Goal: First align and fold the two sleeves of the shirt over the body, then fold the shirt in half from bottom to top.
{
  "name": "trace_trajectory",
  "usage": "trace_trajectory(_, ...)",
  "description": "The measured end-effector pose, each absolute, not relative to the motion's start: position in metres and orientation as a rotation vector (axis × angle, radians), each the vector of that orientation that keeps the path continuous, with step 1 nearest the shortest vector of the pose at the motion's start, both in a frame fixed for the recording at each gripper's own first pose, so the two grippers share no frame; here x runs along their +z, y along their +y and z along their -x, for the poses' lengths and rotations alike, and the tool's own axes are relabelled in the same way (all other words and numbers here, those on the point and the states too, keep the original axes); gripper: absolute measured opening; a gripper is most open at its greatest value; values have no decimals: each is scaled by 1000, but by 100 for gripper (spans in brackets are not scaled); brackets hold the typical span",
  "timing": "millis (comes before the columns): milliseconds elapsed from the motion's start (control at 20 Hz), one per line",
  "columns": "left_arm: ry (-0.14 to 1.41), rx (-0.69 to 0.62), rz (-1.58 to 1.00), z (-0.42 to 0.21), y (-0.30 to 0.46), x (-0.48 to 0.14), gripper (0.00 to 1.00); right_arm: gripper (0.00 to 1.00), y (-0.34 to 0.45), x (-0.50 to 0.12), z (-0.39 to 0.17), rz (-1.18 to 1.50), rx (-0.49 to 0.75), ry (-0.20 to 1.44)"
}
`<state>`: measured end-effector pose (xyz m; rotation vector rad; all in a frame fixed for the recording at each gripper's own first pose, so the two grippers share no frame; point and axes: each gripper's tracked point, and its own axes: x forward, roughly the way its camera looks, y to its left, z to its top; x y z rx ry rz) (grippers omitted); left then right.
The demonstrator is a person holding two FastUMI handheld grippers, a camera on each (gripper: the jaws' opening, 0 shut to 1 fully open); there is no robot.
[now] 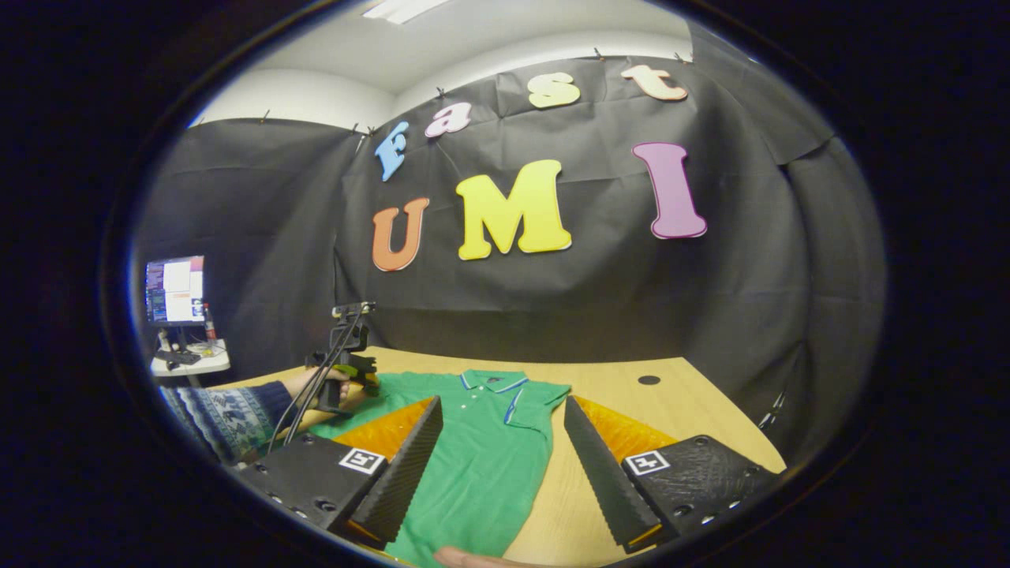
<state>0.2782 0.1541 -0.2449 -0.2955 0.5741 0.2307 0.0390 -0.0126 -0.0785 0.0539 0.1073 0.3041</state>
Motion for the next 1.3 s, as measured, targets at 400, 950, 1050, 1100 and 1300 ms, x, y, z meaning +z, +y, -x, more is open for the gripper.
trace_trajectory(400,567,189,122,-283,124,-201,7,94,-38,-63,-41,-51,207,66)
trace_trajectory(950,611,-14,9,-288,14,-197,29,94,-37,-83,-47,-42,215,101)
trace_trajectory(1050,597,8,-11,-283,9,-188,73,94,-36,-86,-48,-35,212,110)
trace_trajectory(1100,590,8,-3,-280,5,-182,80,94,-35,-88,-48,-34,215,113)
trace_trajectory(1300,501,-10,28,-265,-4,-148,86,94,-34,-84,-46,-26,214,104)
